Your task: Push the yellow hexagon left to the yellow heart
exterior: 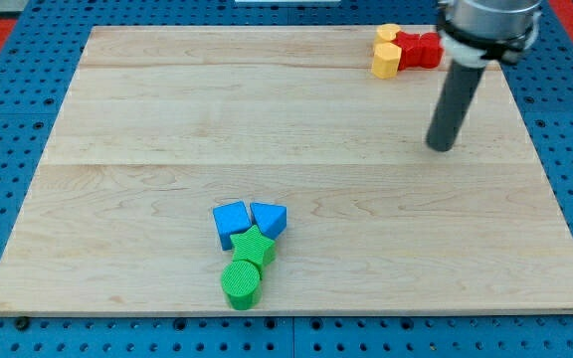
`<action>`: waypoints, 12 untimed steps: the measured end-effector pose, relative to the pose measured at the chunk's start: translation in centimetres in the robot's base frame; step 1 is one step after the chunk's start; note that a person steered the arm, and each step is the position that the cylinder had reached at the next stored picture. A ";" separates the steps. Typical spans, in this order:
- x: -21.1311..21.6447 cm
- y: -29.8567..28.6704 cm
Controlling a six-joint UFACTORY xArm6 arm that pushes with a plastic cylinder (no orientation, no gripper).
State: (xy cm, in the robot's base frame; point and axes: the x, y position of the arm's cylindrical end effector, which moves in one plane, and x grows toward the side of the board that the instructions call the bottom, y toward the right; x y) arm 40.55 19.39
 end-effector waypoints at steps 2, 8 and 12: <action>-11.8 12.3; -10.1 -3.8; -12.1 -12.4</action>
State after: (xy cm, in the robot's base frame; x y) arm 28.46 7.03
